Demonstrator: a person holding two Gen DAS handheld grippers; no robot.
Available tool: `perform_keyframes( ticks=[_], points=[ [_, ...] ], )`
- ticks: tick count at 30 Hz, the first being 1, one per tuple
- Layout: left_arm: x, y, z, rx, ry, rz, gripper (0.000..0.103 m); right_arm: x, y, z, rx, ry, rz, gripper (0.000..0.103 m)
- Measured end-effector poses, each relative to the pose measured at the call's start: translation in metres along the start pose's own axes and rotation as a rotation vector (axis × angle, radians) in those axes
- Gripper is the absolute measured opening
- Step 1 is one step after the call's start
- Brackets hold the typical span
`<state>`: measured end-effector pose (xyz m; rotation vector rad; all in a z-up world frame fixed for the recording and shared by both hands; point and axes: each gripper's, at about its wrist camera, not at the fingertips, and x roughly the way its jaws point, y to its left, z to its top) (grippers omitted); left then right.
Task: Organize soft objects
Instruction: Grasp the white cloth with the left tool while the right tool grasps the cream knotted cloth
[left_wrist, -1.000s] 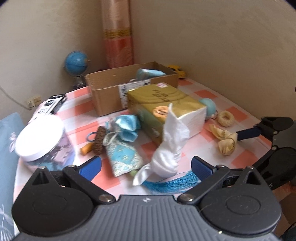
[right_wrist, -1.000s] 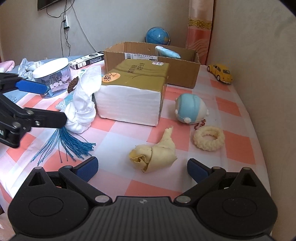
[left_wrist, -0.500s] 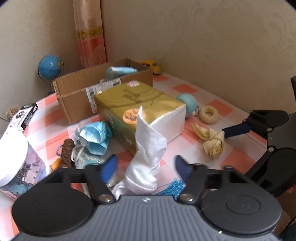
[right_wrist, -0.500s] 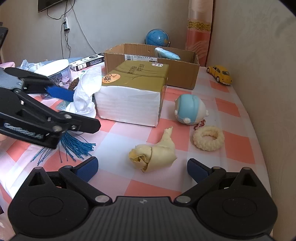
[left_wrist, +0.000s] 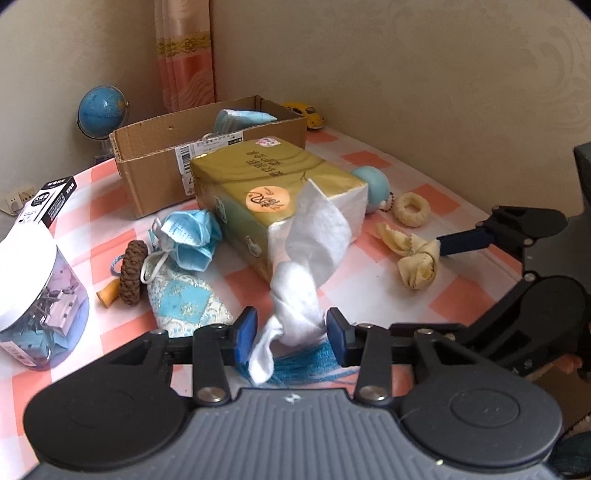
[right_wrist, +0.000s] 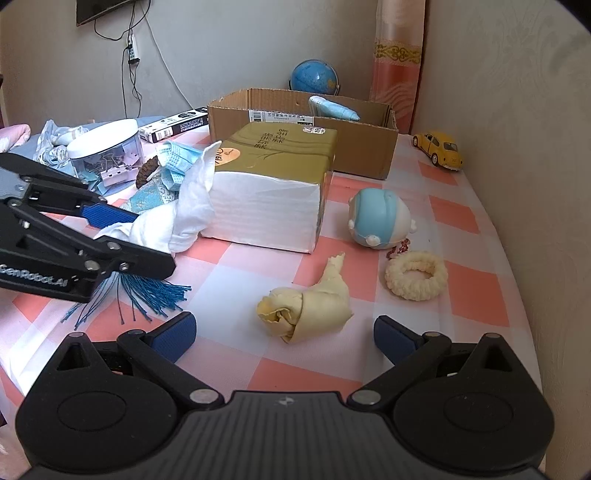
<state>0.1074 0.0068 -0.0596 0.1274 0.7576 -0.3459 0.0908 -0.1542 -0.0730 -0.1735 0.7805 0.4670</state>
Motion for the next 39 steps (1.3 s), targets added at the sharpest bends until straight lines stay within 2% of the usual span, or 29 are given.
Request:
perform_keyframes(
  ticks=[7,8,11,12,18,22,24,30,39],
  points=[
    [0.008,-0.007,0.007,0.015,-0.025,-0.003,0.046,0.000,0.000,0.000,0.000,-0.002,0.000,0.103],
    [0.008,-0.007,0.007,0.013,-0.025,-0.007,0.050,-0.001,0.000,0.000,0.000,-0.002,0.000,0.103],
    [0.009,-0.008,0.007,0.013,-0.029,-0.013,0.076,-0.001,0.000,0.000,0.001,-0.003,0.000,0.103],
    [0.009,-0.009,0.007,0.015,-0.034,-0.012,0.076,-0.001,0.000,-0.001,0.000,-0.004,0.000,0.103],
    [0.015,-0.012,0.010,0.033,-0.012,-0.034,0.072,-0.001,0.000,-0.001,-0.002,-0.009,0.003,0.103],
    [0.020,-0.005,0.009,-0.009,0.017,-0.054,0.066,-0.002,-0.001,-0.002,-0.006,-0.012,0.008,0.103],
    [0.021,-0.003,0.008,-0.025,0.024,-0.058,0.058,-0.002,-0.002,-0.002,-0.007,-0.015,0.010,0.103],
    [0.018,-0.003,0.008,-0.040,0.025,-0.074,0.043,-0.002,-0.002,-0.003,-0.014,-0.020,0.017,0.103],
    [0.016,-0.001,0.007,-0.046,0.026,-0.065,0.042,0.002,-0.004,0.004,-0.025,-0.004,0.011,0.102]
  ],
)
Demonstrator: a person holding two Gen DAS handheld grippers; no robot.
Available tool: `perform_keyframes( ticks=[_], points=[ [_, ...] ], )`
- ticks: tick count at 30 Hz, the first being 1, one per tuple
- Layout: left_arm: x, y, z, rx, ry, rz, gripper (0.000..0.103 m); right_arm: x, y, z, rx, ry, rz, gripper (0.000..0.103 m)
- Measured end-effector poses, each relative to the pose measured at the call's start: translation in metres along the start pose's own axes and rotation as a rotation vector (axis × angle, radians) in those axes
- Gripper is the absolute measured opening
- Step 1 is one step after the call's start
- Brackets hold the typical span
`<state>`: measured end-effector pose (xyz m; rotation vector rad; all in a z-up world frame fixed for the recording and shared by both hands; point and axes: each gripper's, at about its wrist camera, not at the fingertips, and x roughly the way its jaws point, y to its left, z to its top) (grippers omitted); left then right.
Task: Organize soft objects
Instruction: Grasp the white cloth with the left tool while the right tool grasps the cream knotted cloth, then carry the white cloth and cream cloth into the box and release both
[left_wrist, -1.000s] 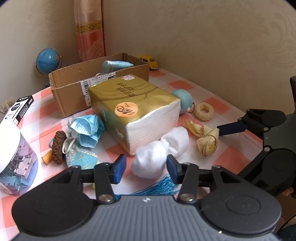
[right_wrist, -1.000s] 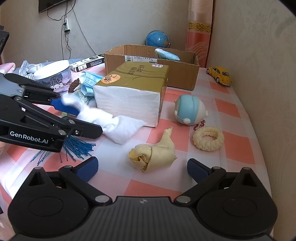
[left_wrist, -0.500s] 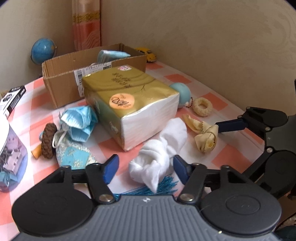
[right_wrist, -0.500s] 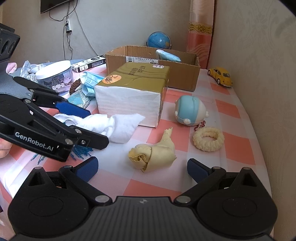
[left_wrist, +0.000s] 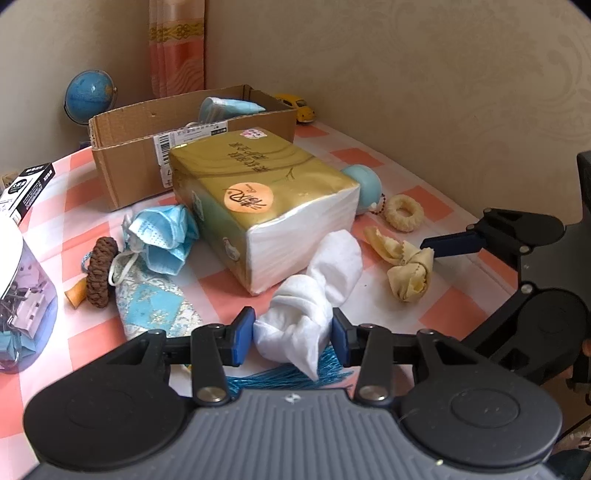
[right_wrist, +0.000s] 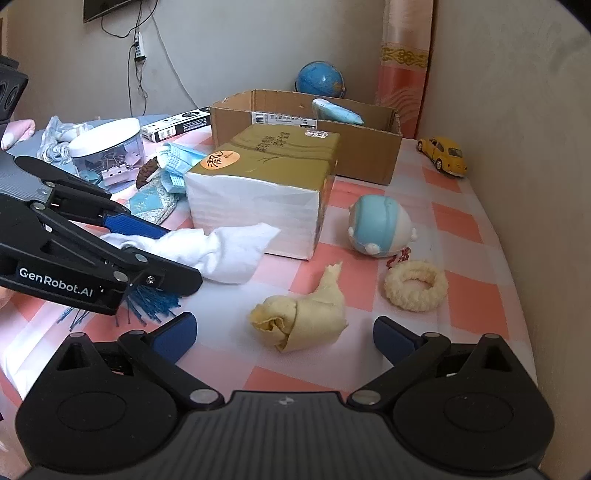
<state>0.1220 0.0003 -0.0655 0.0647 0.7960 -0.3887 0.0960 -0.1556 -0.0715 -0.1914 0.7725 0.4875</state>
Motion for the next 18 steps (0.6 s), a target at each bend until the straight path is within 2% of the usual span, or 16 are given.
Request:
perform_keyframes(
  ticks=[3,5,9,13,18],
  points=[
    [0.000,0.002,0.000,0.000,0.003,0.000,0.042,0.001,0.001,0.003,-0.008,0.003,0.009,0.096],
    [0.000,0.003,0.001,0.003,0.005,-0.001,0.042,0.000,0.001,0.006,-0.008,0.002,0.014,0.084],
    [-0.001,0.003,0.001,0.009,0.012,-0.008,0.042,-0.002,-0.001,0.008,0.001,0.005,0.009,0.071],
    [-0.003,0.003,0.001,0.015,0.018,-0.013,0.041,-0.006,-0.005,0.009,0.017,0.009,-0.007,0.049],
    [-0.009,0.001,0.000,0.029,0.026,-0.019,0.041,-0.011,-0.009,0.009,0.040,0.008,-0.002,0.047]
  ],
)
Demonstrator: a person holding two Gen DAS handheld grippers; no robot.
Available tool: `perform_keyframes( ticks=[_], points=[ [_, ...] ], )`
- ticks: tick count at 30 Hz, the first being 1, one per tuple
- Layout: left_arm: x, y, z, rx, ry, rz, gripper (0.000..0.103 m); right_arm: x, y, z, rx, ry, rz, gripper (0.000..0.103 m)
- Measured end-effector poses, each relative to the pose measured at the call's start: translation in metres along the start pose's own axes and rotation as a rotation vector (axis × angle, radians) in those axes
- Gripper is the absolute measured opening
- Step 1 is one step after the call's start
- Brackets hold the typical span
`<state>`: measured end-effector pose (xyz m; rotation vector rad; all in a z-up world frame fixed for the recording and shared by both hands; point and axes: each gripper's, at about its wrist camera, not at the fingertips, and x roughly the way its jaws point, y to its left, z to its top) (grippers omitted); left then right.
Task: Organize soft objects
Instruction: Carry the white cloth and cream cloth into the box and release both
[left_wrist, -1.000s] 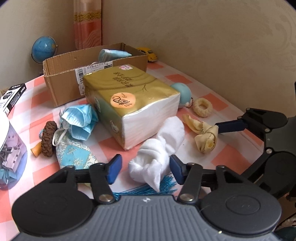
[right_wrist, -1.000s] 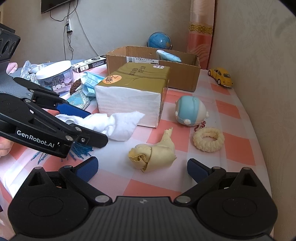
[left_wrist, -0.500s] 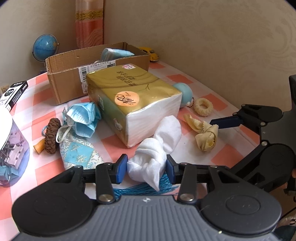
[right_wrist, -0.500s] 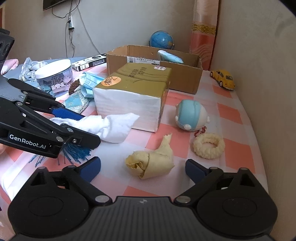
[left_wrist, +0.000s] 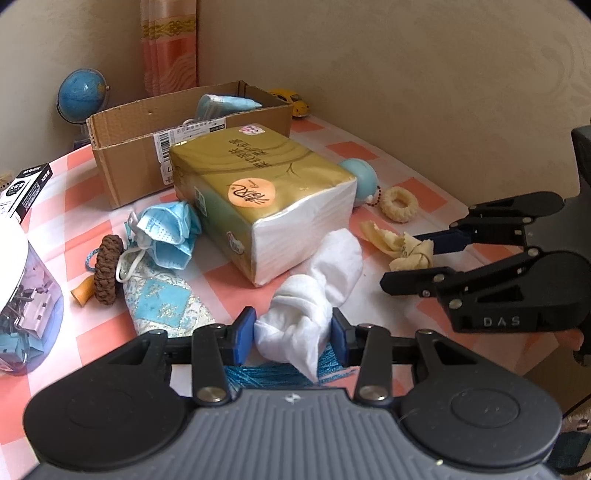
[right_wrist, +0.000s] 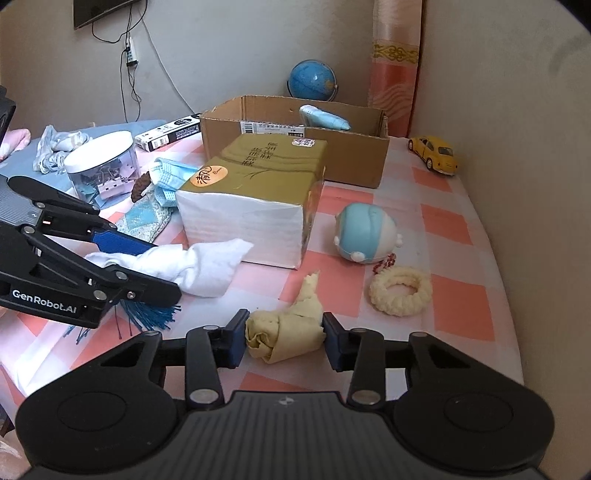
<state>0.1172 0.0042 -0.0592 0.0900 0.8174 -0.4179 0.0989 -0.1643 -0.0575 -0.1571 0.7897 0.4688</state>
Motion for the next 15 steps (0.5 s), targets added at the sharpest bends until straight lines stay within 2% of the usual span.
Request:
perform_keyframes(
  ticks=[8,15],
  points=[
    [-0.027,0.001,0.006,0.018,0.002,-0.013,0.041,-0.023,0.001,0.001,-0.019,-0.014,-0.001,0.046],
    [-0.056,0.011,0.030,0.040,-0.056,0.009,0.041,-0.042,0.004,0.009,-0.060,-0.036,-0.014,0.046]
  ],
)
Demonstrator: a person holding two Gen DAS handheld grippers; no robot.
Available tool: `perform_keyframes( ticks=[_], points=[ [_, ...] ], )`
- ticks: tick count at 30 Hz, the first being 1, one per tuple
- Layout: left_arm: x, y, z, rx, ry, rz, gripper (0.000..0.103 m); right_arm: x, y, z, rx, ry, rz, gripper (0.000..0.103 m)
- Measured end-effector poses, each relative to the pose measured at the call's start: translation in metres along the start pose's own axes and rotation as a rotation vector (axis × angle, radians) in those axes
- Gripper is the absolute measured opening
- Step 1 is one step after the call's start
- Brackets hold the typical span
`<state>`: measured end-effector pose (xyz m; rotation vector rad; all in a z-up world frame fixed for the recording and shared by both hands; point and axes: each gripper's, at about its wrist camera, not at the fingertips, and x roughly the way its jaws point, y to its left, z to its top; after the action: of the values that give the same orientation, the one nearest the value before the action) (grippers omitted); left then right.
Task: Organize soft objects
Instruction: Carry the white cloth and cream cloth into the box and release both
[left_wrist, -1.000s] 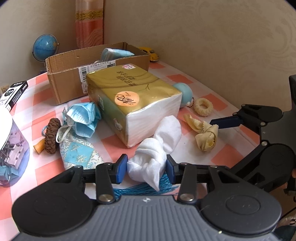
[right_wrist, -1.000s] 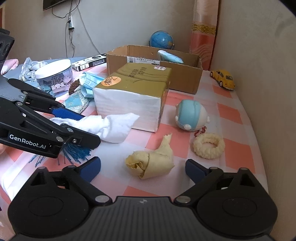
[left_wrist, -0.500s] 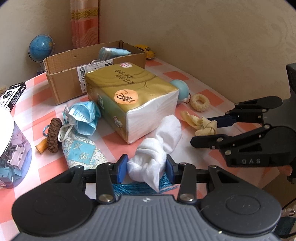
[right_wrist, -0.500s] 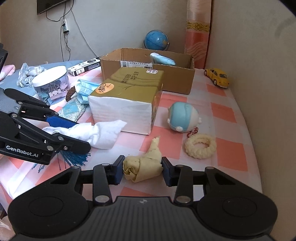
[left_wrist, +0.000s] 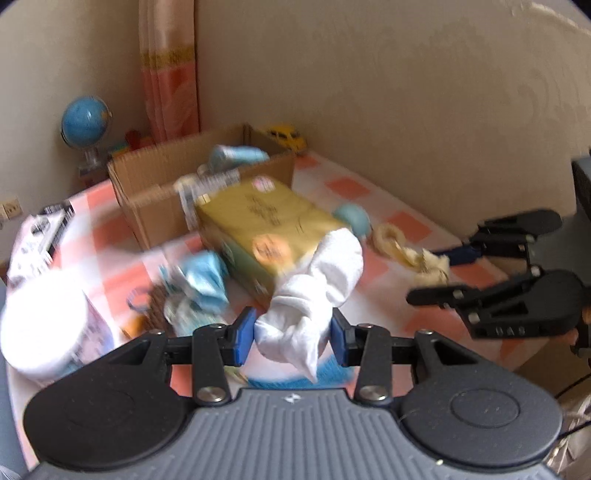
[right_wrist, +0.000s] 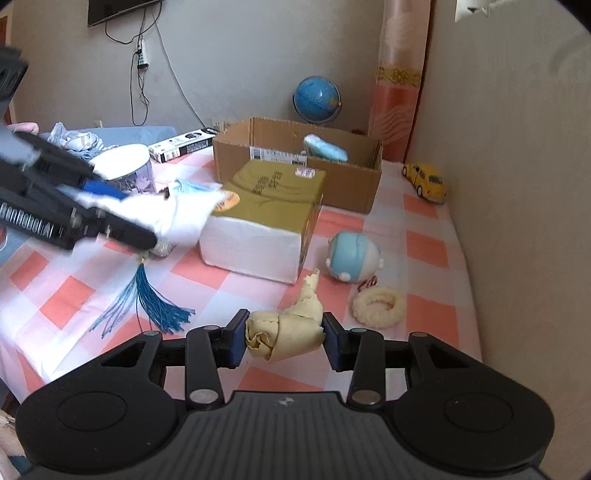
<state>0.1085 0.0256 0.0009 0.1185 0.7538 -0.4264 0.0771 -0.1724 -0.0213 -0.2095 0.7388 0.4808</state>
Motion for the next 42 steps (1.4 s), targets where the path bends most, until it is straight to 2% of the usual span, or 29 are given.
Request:
perform_keyframes(
  ticks=[7,13,17,19,20,21,22,24,26,28,33,37,42],
  points=[
    [0.004,0.028,0.056,0.026,-0.089,0.099,0.041,-0.003,0.001,0.009,-0.008,-0.022,-0.001,0.046],
    [0.041,0.062,0.107,0.000,-0.106,0.158,0.041,-0.003,-0.004,0.015,0.003,-0.031,-0.006,0.046],
    [0.071,0.086,0.127,-0.016,-0.105,0.223,0.041,-0.003,-0.008,0.018,0.008,-0.030,-0.022,0.046],
    [0.085,0.098,0.130,-0.040,-0.107,0.253,0.044,-0.003,-0.011,0.020,0.010,-0.029,-0.030,0.046],
    [0.091,0.102,0.131,-0.048,-0.108,0.264,0.054,-0.003,-0.012,0.020,0.011,-0.030,-0.031,0.046],
    [0.096,0.106,0.131,-0.055,-0.101,0.276,0.068,-0.003,-0.013,0.021,0.013,-0.029,-0.032,0.046],
    [0.101,0.108,0.130,-0.060,-0.096,0.297,0.072,-0.003,-0.014,0.022,0.015,-0.029,-0.035,0.046],
    [0.103,0.111,0.125,-0.076,-0.093,0.318,0.073,-0.003,-0.014,0.022,0.016,-0.030,-0.038,0.046],
    [0.099,0.110,0.117,-0.095,-0.079,0.295,0.075,-0.003,-0.015,0.024,0.016,-0.030,-0.037,0.046],
    [0.087,0.103,0.108,-0.099,-0.077,0.276,0.080,-0.002,-0.015,0.026,0.013,-0.030,-0.037,0.046],
    [0.044,0.073,0.079,-0.067,-0.100,0.285,0.094,0.003,-0.015,0.038,0.008,-0.037,-0.026,0.046],
    [0.010,0.056,0.047,-0.097,-0.137,0.260,0.096,0.009,-0.014,0.053,-0.014,-0.045,-0.019,0.046],
    [-0.011,0.043,0.013,-0.183,-0.158,0.275,0.098,0.020,-0.016,0.080,-0.035,-0.057,-0.015,0.046]
  ],
)
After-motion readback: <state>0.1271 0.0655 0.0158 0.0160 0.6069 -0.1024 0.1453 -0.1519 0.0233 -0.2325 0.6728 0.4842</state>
